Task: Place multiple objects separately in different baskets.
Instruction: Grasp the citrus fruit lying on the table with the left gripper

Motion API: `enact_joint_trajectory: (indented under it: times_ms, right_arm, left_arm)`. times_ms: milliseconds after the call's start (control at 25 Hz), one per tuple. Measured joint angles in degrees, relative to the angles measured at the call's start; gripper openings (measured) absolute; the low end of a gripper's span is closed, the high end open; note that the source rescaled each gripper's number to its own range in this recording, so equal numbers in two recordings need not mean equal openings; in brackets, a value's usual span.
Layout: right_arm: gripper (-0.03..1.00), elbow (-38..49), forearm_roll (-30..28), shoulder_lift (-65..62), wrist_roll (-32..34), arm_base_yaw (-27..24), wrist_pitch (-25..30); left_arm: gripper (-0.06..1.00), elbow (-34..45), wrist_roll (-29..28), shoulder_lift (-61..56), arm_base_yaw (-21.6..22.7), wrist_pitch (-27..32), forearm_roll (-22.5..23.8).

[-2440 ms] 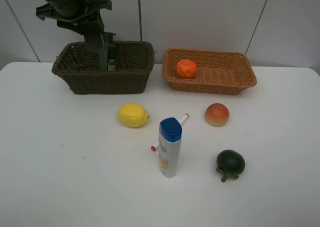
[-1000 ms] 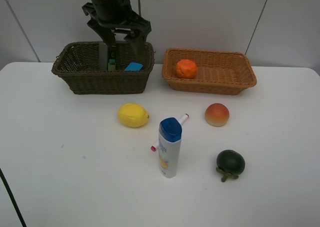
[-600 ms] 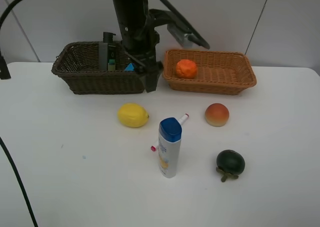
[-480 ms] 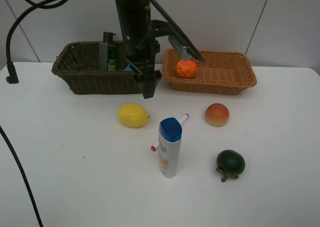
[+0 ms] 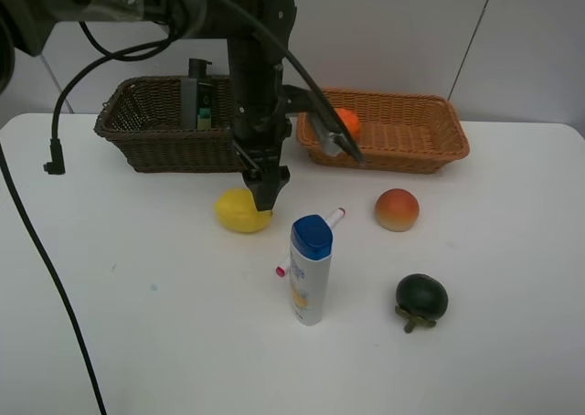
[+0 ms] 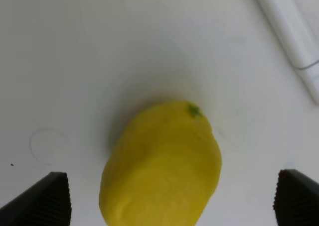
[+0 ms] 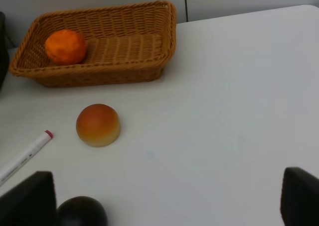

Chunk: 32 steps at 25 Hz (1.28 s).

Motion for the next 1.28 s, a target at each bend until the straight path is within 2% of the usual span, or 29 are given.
enact_joint_trajectory:
  times_ms: [1080, 1160, 1240, 1280]
  right_arm:
    - [1.0, 0.0, 0.0, 0.0, 0.0, 0.0, 0.0]
    - [1.0, 0.0, 0.0, 0.0, 0.0, 0.0, 0.0]
    - [1.0, 0.0, 0.0, 0.0, 0.0, 0.0, 0.0]
    - [1.0, 0.0, 0.0, 0.0, 0.0, 0.0, 0.0]
  left_arm:
    - [0.99, 0.0, 1.0, 8.9, 0.0, -0.3, 1.6]
    - [0.93, 0.0, 0.7, 8.9, 0.0, -0.4, 2.3]
    - [0.72, 0.0, 0.4, 8.9, 0.0, -0.4, 2.6]
    - [0.53, 0.0, 0.2, 8.9, 0.0, -0.4, 2.7]
